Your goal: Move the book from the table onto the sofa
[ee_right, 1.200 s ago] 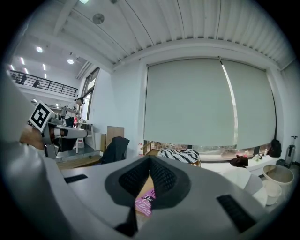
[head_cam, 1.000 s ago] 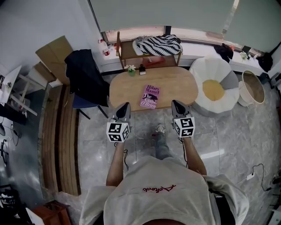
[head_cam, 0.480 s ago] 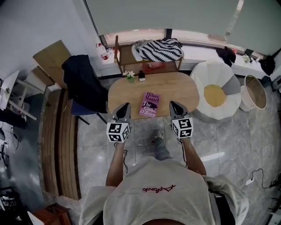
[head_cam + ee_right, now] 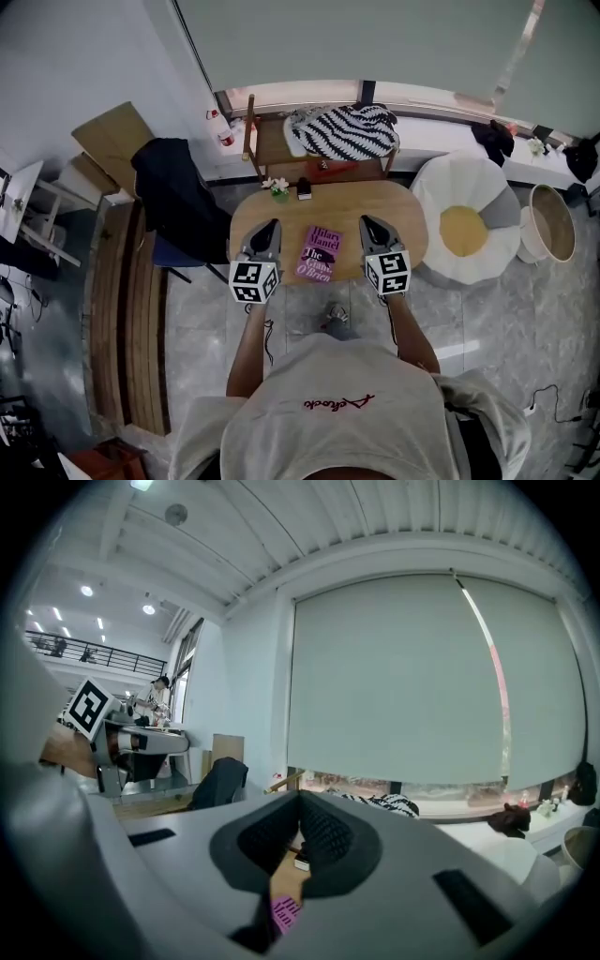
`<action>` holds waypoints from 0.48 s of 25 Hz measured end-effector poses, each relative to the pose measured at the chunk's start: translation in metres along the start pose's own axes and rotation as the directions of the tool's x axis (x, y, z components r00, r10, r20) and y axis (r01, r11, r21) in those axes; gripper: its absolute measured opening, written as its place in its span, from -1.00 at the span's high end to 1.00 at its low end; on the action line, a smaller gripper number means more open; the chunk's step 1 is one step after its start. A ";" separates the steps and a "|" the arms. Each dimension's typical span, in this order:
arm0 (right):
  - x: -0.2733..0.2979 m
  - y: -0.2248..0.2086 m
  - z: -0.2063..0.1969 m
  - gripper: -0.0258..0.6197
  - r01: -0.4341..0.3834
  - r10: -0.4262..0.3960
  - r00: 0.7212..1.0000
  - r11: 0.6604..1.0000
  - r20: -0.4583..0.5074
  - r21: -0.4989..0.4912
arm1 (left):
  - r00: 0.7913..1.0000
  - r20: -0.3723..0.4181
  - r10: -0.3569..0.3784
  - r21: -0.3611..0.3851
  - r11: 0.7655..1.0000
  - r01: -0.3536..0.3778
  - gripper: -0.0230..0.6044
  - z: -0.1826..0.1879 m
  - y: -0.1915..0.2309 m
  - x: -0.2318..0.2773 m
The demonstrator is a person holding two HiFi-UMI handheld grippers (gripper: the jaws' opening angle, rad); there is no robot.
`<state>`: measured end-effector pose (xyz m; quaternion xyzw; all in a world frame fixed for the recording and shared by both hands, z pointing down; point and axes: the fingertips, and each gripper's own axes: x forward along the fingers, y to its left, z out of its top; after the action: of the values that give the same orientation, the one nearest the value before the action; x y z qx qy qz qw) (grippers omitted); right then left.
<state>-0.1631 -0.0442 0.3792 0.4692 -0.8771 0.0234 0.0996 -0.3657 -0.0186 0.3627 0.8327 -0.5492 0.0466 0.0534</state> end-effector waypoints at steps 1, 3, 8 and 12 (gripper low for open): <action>0.008 -0.007 0.003 0.90 -0.005 0.005 1.000 1.000 0.003 -0.002 | 1.000 0.003 0.004 0.000 1.000 -0.004 0.90 0.003 0.003 0.010; 0.025 -0.021 0.007 0.90 -0.010 0.010 1.000 1.000 0.009 -0.006 | 1.000 0.007 0.011 0.002 1.000 -0.011 0.90 0.007 0.009 0.030; 0.064 -0.058 0.016 0.90 -0.020 0.020 1.000 1.000 0.019 -0.008 | 1.000 0.012 0.016 0.006 1.000 -0.016 0.90 0.018 0.019 0.082; 0.092 -0.085 0.015 0.90 -0.024 0.024 1.000 1.000 0.020 -0.004 | 1.000 0.010 0.016 0.012 1.000 -0.017 0.90 0.020 0.024 0.119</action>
<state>-0.1445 -0.1691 0.3776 0.4588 -0.8836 0.0183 0.0912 -0.3410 -0.1396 0.3600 0.8286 -0.5560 0.0462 0.0453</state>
